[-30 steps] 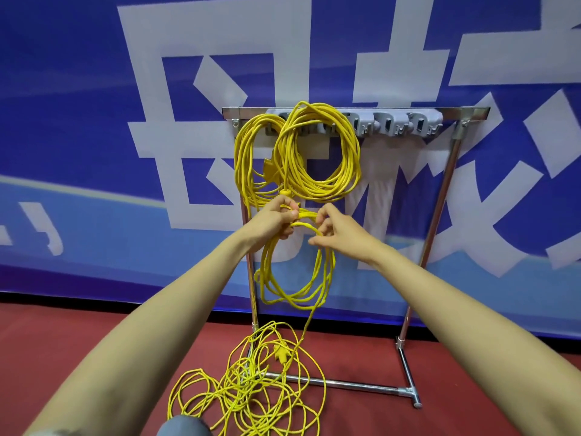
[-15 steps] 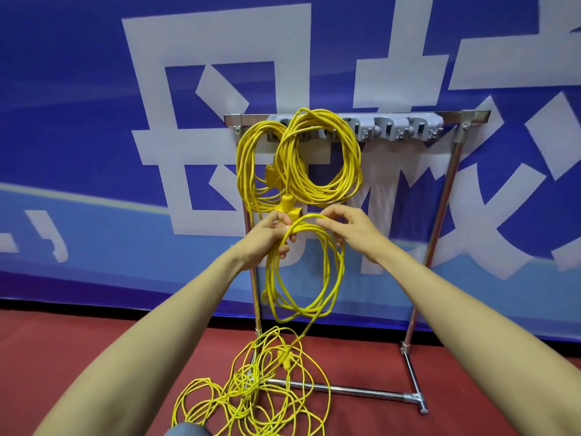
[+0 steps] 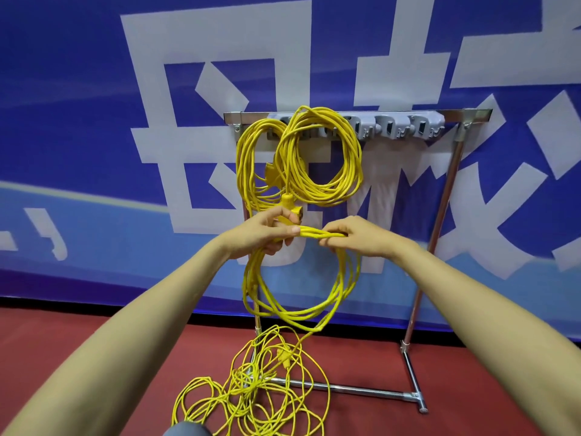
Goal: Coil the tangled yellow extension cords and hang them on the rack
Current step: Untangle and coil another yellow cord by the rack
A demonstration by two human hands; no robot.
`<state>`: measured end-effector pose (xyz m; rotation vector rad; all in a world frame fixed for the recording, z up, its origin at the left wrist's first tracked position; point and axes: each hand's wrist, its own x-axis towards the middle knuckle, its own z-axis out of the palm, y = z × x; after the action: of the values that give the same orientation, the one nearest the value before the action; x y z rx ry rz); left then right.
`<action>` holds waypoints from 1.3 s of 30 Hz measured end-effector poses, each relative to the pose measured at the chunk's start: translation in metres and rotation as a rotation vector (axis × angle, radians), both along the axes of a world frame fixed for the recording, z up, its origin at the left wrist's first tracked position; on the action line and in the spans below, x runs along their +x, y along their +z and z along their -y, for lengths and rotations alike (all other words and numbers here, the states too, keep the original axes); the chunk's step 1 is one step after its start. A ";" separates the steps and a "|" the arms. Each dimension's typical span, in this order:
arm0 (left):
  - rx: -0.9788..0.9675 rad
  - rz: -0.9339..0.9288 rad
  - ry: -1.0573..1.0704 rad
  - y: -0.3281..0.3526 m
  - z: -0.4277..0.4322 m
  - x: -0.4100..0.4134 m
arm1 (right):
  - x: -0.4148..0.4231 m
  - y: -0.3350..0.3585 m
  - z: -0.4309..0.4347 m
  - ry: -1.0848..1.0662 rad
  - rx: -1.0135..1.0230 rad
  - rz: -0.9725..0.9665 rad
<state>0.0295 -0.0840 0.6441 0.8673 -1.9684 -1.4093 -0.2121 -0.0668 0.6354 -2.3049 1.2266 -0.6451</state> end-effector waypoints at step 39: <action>-0.586 0.125 0.619 0.045 0.015 -0.026 | 0.051 -0.136 0.018 -0.391 0.190 0.397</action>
<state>0.0034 -0.0987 0.6892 1.1476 -1.8131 -0.4067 -0.1611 -0.0846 0.4995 -1.6880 1.4727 -1.0143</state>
